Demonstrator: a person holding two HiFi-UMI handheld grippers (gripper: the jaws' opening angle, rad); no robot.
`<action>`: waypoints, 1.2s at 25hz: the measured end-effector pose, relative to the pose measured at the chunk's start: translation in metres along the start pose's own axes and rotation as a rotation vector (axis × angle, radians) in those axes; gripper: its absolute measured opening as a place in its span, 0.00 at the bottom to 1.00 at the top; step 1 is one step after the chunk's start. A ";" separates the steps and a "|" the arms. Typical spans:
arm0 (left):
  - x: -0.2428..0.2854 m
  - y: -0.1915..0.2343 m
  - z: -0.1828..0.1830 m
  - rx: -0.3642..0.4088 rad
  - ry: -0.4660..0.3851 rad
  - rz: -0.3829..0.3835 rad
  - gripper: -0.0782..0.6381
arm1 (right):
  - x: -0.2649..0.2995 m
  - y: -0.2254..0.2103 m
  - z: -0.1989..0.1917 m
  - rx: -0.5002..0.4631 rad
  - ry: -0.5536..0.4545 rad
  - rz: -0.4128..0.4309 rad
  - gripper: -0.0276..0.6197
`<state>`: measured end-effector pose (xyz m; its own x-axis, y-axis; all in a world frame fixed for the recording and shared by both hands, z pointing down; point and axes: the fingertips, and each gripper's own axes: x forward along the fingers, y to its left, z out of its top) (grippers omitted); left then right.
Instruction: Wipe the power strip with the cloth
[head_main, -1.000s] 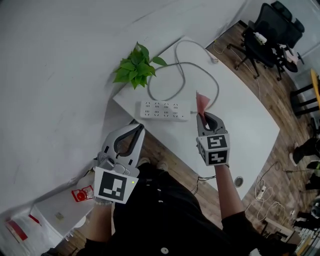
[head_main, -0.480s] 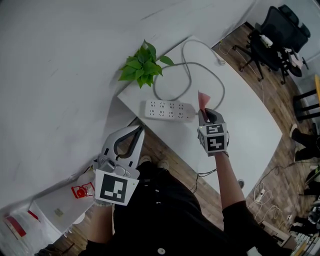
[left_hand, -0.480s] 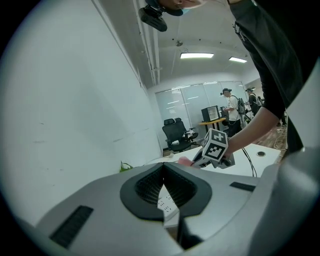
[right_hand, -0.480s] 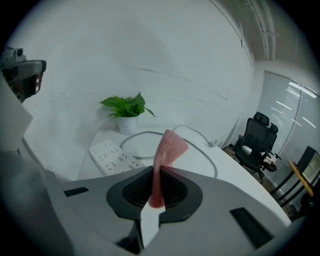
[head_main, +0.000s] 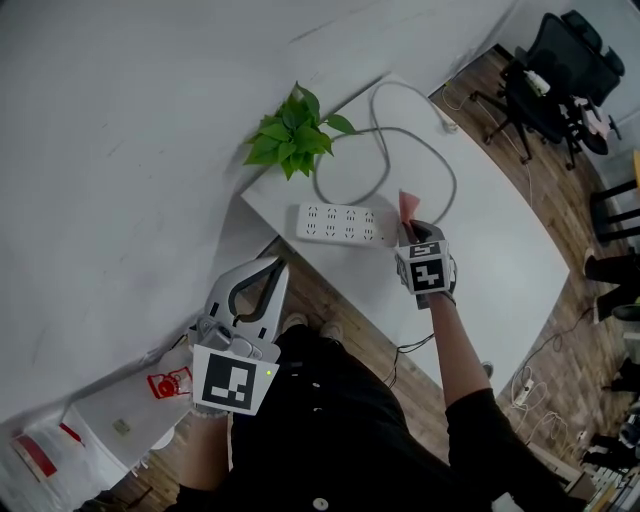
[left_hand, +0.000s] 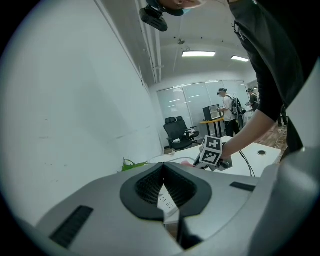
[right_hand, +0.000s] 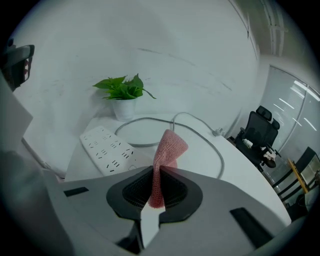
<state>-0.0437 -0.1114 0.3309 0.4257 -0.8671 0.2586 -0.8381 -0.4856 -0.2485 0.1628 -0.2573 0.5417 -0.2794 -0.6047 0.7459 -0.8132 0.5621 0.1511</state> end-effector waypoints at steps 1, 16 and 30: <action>0.000 0.000 -0.001 -0.001 0.002 -0.001 0.13 | 0.001 0.000 0.000 0.006 0.000 0.005 0.12; -0.002 0.005 -0.006 -0.013 0.012 0.007 0.13 | 0.013 0.010 -0.004 0.013 0.033 0.030 0.12; -0.011 0.013 -0.012 -0.025 0.016 0.031 0.13 | 0.025 0.036 0.010 -0.050 0.037 0.075 0.12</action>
<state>-0.0630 -0.1070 0.3366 0.3944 -0.8795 0.2661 -0.8589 -0.4558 -0.2333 0.1214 -0.2582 0.5591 -0.3193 -0.5390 0.7794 -0.7639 0.6332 0.1250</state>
